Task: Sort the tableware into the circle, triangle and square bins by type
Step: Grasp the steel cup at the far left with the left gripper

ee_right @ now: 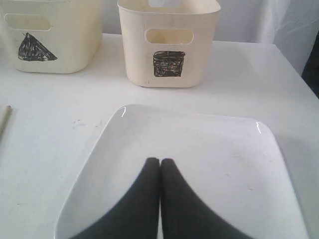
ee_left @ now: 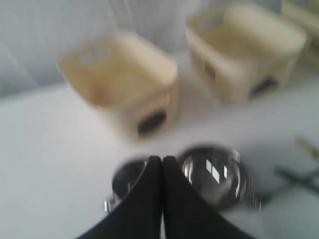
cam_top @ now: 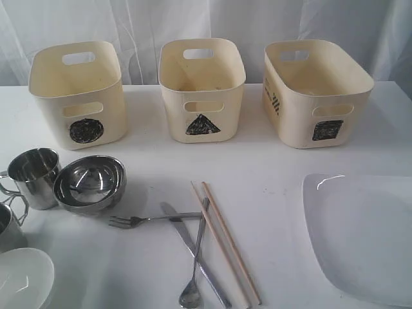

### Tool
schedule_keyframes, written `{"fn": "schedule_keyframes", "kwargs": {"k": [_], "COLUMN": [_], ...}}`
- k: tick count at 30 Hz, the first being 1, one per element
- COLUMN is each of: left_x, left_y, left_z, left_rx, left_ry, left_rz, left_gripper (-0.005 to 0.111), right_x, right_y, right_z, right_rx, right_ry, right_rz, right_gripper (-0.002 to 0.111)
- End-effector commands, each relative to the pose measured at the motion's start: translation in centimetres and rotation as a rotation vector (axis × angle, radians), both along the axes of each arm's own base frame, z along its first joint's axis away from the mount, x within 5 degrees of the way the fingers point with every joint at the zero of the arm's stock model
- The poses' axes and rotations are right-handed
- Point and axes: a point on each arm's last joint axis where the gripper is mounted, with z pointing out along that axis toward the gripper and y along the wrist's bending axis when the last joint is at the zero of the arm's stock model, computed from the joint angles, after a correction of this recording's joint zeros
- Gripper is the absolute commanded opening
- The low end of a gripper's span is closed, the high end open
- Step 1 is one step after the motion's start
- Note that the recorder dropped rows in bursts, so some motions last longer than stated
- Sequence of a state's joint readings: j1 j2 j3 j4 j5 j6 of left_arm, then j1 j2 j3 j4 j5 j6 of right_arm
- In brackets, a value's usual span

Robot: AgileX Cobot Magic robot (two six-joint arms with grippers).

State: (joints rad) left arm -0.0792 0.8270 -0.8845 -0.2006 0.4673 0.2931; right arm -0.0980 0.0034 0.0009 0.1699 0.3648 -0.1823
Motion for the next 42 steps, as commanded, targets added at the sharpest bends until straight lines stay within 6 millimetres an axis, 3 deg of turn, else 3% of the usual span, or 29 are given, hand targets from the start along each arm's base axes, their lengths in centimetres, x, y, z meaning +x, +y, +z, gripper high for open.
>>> {"fn": "schedule_keyframes", "kwargs": {"k": [1,2,4,9,11,15,17,23,29,39,42], "left_x": [3.6,3.7,3.7,6.7,7.5,8.3,8.6,9.0,9.8,10.3,10.3], "left_y": [3.1,3.9,4.3,2.4,2.3,2.5,2.5,2.3,2.0,2.0,2.0], "left_z": [-6.2,-7.0,-7.7,-7.6,-7.3,-8.2,-9.3,-14.4,-18.1,-19.3,-19.3], "left_rx": [0.385,0.453,0.458,0.217,0.207,0.239,0.250,0.269,0.277,0.292,0.301], "left_ry": [0.785,0.908,0.982,0.675,0.585,0.608,0.644,0.750,0.762,0.782,0.777], "left_rz": [0.218,0.313,0.415,0.331,0.319,0.330,0.323,0.288,0.248,0.234,0.230], "left_gripper": [0.000,0.000,0.000,0.001,0.014,0.057,0.067,0.067,0.067,0.067,0.058], "right_x": [0.0,0.0,0.0,0.0,0.0,0.0,0.0,0.0,0.0,0.0,0.0], "right_y": [-0.1,-0.1,-0.1,-0.1,-0.1,-0.1,-0.1,-0.1,-0.1,-0.1,-0.1], "right_z": [0.2,0.2,0.2,0.2,0.2,0.2,0.2,0.2,0.2,0.2,0.2], "right_rx": [-0.008,-0.008,-0.008,-0.008,-0.008,0.000,0.009,0.014,0.015,0.016,0.016], "right_ry": [-0.016,-0.016,-0.016,-0.016,-0.016,-0.016,-0.019,-0.019,-0.017,-0.019,-0.019], "right_rz": [-0.006,-0.006,-0.006,-0.006,-0.006,-0.008,-0.011,-0.012,-0.012,-0.013,-0.013], "right_gripper": [0.000,0.000,0.000,0.000,0.000,0.000,0.000,0.000,0.000,0.000,0.000]}}
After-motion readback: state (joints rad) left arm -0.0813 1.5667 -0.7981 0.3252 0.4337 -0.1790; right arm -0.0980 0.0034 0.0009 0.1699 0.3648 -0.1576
